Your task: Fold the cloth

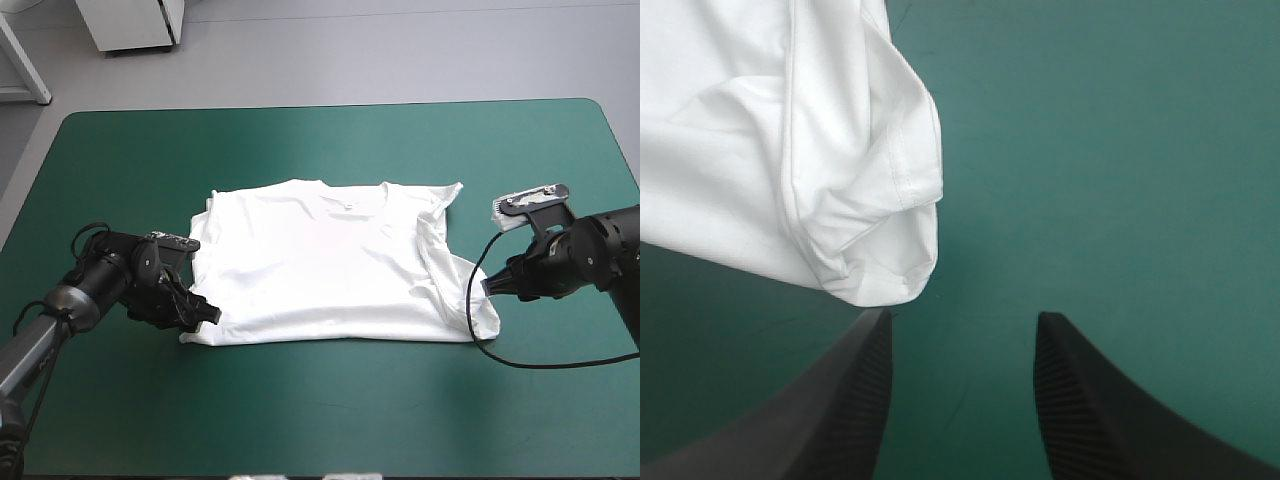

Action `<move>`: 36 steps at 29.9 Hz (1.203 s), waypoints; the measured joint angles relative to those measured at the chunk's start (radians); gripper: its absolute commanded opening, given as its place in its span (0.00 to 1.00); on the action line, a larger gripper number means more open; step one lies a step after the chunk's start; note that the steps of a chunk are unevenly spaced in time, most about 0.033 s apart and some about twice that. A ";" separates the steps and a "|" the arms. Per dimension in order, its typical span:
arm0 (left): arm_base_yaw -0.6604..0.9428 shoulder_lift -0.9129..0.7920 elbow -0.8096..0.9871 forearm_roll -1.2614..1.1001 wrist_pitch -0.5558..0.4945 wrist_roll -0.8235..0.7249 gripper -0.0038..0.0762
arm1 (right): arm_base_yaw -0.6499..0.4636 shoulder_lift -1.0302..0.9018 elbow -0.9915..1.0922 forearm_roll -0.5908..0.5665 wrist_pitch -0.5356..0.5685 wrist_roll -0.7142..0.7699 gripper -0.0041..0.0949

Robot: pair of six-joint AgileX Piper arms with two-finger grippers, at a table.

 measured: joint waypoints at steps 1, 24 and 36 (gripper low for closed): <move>0.000 0.015 0.000 0.000 -0.014 0.000 0.63 | 0.000 0.000 0.000 0.000 -0.002 0.000 0.48; -0.001 0.191 -0.022 -0.113 -0.031 0.113 0.04 | 0.000 0.087 0.027 -0.006 -0.007 0.004 0.58; -0.001 0.194 -0.024 -0.121 -0.025 0.128 0.04 | 0.000 0.253 0.046 0.038 -0.072 -0.001 0.68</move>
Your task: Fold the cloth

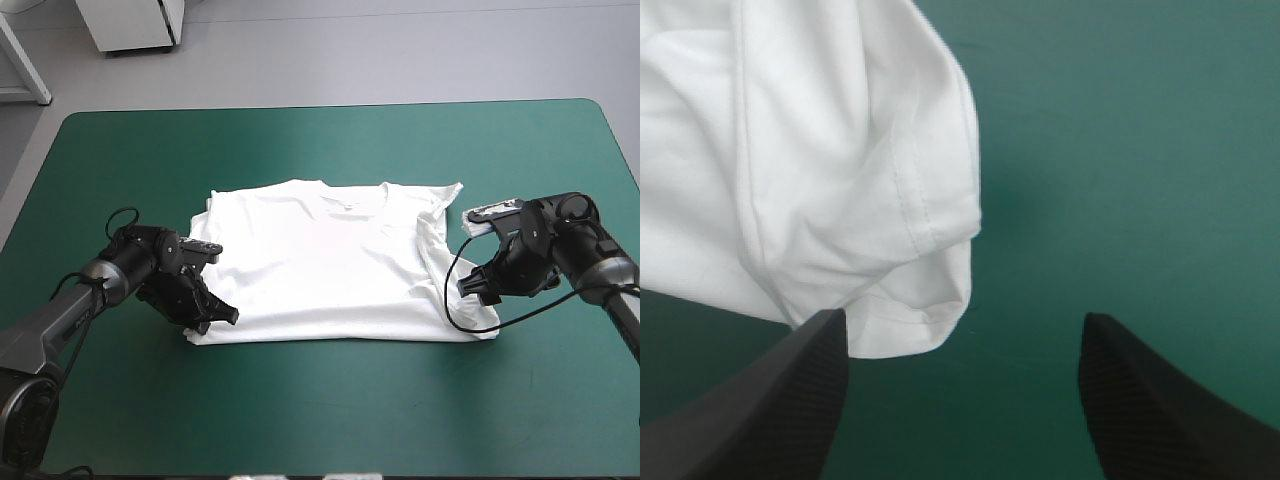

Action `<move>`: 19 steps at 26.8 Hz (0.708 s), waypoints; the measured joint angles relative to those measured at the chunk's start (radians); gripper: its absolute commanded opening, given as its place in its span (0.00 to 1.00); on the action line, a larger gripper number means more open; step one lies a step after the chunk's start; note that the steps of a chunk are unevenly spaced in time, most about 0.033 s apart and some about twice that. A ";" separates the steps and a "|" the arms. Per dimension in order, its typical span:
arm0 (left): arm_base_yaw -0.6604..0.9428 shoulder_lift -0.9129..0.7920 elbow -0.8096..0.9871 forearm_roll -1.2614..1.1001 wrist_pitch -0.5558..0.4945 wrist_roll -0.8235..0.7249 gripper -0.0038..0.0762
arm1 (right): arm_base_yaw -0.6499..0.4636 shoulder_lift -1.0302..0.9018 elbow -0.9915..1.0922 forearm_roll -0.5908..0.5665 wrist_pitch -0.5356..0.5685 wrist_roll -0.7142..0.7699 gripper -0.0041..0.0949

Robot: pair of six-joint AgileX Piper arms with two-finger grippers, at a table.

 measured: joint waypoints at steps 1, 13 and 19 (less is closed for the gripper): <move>0.000 0.000 0.000 0.000 0.000 0.001 0.04 | 0.000 0.011 0.006 0.008 -0.001 -0.004 0.68; 0.000 0.002 -0.002 0.000 0.000 0.011 0.04 | 0.000 0.056 0.121 0.066 -0.100 -0.018 0.68; 0.000 0.003 -0.012 0.001 0.005 0.014 0.04 | 0.000 0.155 0.129 0.114 -0.135 -0.050 0.62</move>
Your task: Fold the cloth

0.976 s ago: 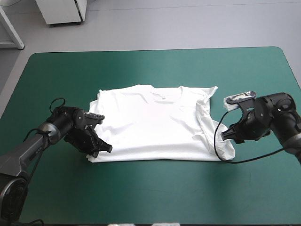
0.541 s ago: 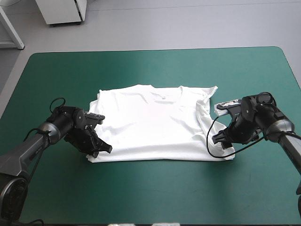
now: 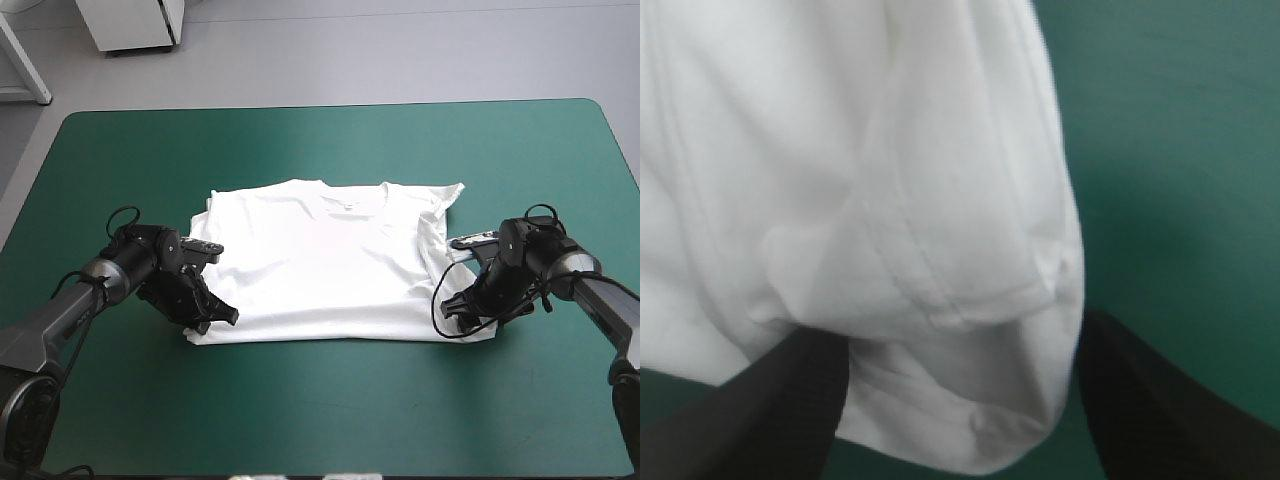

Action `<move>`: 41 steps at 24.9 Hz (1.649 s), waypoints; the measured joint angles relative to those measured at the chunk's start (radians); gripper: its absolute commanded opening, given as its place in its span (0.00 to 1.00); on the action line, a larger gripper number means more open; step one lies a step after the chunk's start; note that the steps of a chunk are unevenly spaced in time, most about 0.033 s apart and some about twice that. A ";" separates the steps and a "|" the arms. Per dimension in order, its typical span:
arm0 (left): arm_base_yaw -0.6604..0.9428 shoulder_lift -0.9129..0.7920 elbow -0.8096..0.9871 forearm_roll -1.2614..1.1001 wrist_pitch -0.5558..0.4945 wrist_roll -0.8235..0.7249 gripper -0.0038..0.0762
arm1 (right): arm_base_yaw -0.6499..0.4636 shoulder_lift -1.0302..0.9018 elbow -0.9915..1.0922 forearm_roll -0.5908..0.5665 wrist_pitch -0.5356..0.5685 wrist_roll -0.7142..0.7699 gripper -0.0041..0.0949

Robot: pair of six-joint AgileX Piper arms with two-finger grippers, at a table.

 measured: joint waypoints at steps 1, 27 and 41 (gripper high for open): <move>0.000 0.001 -0.004 0.001 0.005 0.000 0.04 | -0.001 0.005 0.000 0.006 0.000 -0.004 0.57; -0.004 -0.365 -0.088 0.068 0.118 -0.052 0.04 | -0.002 -0.190 -0.191 -0.002 0.217 0.028 0.03; -0.004 -0.264 -0.237 0.129 0.009 -0.056 0.04 | -0.002 -0.141 -0.305 -0.033 0.014 0.068 0.03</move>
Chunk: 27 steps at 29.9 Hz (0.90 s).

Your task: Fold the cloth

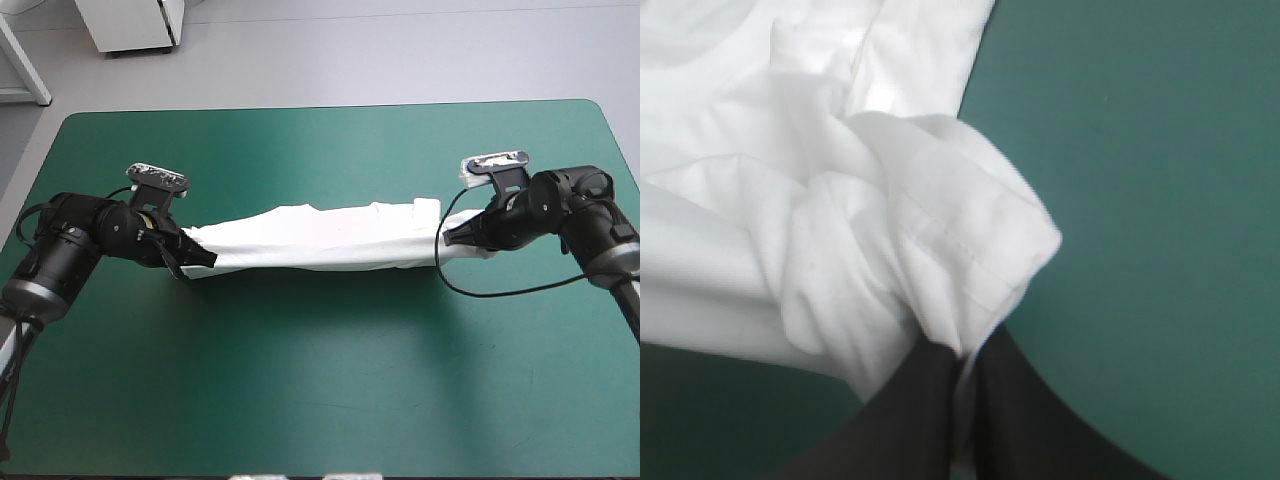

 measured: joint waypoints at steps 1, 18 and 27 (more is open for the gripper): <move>0.000 0.018 -0.005 0.010 -0.015 0.000 0.04 | 0.000 0.022 -0.016 -0.003 -0.017 0.001 0.03; 0.000 0.281 -0.041 0.167 -0.251 -0.032 0.04 | 0.000 0.394 -0.255 -0.021 -0.186 0.005 0.03; 0.000 0.434 -0.094 0.213 -0.284 -0.038 0.04 | 0.000 0.520 -0.271 -0.014 -0.224 -0.029 0.03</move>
